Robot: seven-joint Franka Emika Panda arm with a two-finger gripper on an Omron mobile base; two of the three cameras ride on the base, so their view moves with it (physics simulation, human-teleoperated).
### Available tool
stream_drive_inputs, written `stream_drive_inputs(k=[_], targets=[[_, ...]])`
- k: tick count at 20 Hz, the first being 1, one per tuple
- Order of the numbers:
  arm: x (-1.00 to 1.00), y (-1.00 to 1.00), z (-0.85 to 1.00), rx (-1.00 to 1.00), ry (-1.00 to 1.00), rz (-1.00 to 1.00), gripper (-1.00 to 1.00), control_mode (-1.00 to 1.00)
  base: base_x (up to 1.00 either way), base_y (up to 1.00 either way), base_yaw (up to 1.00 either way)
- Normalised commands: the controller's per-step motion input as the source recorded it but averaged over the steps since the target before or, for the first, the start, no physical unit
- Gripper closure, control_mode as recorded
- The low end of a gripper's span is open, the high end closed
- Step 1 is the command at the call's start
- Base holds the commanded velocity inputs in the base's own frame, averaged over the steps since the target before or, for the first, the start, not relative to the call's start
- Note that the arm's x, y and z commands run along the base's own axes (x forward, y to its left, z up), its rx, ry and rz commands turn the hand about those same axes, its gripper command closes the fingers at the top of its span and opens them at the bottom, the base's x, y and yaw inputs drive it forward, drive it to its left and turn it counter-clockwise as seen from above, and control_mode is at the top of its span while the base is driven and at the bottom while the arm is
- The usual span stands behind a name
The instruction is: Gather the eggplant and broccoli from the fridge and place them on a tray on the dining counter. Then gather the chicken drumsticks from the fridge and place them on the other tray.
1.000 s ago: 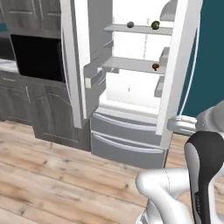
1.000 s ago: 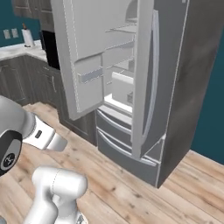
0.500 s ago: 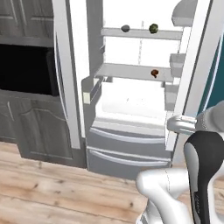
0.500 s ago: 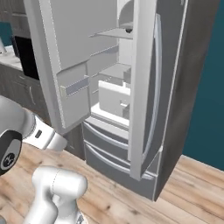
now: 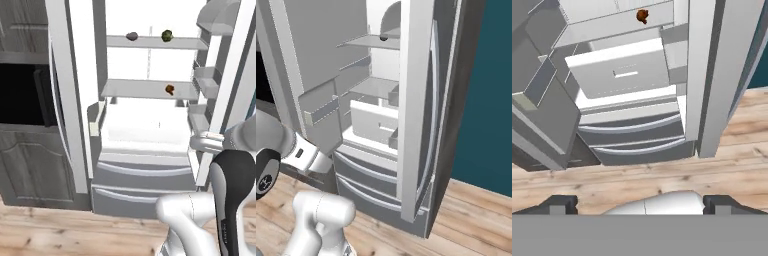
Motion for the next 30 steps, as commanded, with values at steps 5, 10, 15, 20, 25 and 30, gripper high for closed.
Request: stream_drive_inputs(k=[5, 10, 15, 20, 25, 30], targets=[[0.0, 0.0, 0.0, 0.0, 0.0, 0.0, -1.0, 1.0, 0.58, 0.32, -0.28], [0.0, 0.0, 0.0, 0.0, 0.0, 0.0, -1.0, 1.0, 0.48, 0.17, -0.21], [0.0, 0.0, 0.0, 0.0, 0.0, 0.0, -1.0, 1.0, 0.52, 0.16, -0.17], [0.0, 0.0, 0.0, 0.0, 0.0, 0.0, -1.0, 1.0, 0.55, 0.35, -0.13], [0.0, 0.0, 0.0, 0.0, 0.0, 0.0, -1.0, 1.0, 0.38, 0.15, -0.08], [0.0, 0.0, 0.0, 0.0, 0.0, 0.0, -1.0, 1.0, 0.45, 0.17, -0.03]])
